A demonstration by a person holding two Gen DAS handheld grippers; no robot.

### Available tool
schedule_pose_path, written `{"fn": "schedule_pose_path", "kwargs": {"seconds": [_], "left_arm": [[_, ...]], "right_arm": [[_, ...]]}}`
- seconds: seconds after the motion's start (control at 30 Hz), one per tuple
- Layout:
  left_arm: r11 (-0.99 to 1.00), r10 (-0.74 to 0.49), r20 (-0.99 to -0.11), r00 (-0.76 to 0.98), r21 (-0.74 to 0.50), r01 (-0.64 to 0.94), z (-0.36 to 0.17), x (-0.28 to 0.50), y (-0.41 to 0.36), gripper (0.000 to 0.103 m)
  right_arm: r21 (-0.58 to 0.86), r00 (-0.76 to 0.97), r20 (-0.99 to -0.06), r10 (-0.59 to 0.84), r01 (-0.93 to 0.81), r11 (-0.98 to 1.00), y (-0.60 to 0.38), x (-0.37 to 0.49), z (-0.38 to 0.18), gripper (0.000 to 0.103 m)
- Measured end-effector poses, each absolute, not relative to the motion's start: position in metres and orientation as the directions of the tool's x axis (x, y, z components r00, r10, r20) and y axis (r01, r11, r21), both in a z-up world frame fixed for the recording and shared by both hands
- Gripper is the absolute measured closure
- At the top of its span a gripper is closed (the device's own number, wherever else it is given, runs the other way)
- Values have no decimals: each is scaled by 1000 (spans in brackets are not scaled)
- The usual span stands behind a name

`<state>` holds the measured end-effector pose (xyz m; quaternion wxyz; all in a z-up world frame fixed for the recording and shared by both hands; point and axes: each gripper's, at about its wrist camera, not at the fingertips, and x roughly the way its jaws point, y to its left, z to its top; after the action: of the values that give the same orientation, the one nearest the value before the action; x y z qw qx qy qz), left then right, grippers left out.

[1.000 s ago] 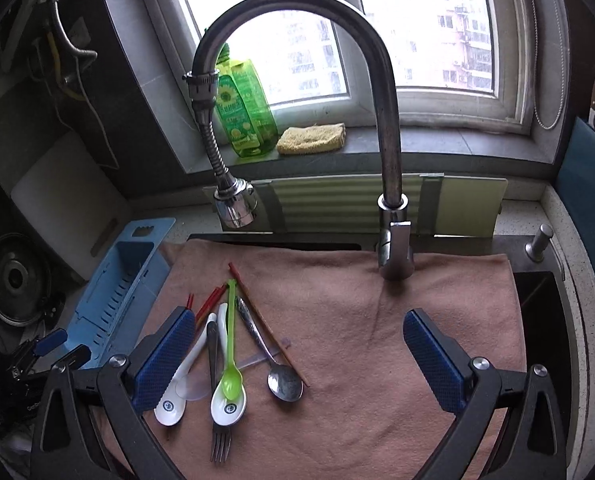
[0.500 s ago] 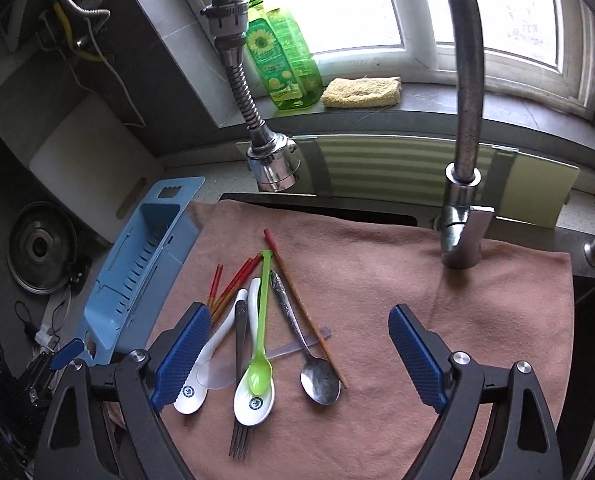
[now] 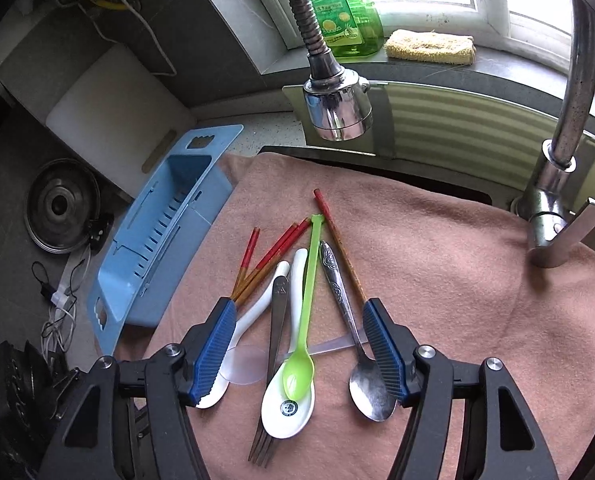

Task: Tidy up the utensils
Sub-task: 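Bring both tools down over the utensils on the pink towel, then lower the right tool onto the white ceramic spoon handle and close it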

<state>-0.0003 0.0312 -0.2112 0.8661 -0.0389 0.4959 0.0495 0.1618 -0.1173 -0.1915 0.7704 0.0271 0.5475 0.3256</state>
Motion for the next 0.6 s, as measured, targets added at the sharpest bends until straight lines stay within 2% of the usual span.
{"fn": "schedule_pose_path", "kwargs": {"seconds": [0.07,0.17,0.23,0.3,0.4,0.5,0.6], "left_arm": [[994,7,-875,484,-48,-103,-215,6,30,72],[995,-5,-889,457,-50,-87,-222,15,29,83],[995,-8,-893,449,-54,-89,-226,19,31,84],[995,-8,-895,445,-52,-87,-228,22,30,88],[997,4,-897,441,-33,-76,-228,23,28,89],[997,11,-900,436,-21,-69,-230,25,28,89],[998,14,-901,433,-13,-58,-231,24,29,89]], "right_arm": [[416,174,-822,542,-467,780,-118,164,-194,41],[434,154,-818,554,-467,770,-116,165,-196,41],[443,141,-815,561,-472,762,-113,167,-198,41],[457,121,-816,566,-464,759,-109,169,-202,46],[500,63,-812,580,-438,747,-99,175,-210,61],[490,14,-824,566,-484,725,-80,177,-217,62],[394,15,-866,500,-595,701,-60,174,-216,62]]}}
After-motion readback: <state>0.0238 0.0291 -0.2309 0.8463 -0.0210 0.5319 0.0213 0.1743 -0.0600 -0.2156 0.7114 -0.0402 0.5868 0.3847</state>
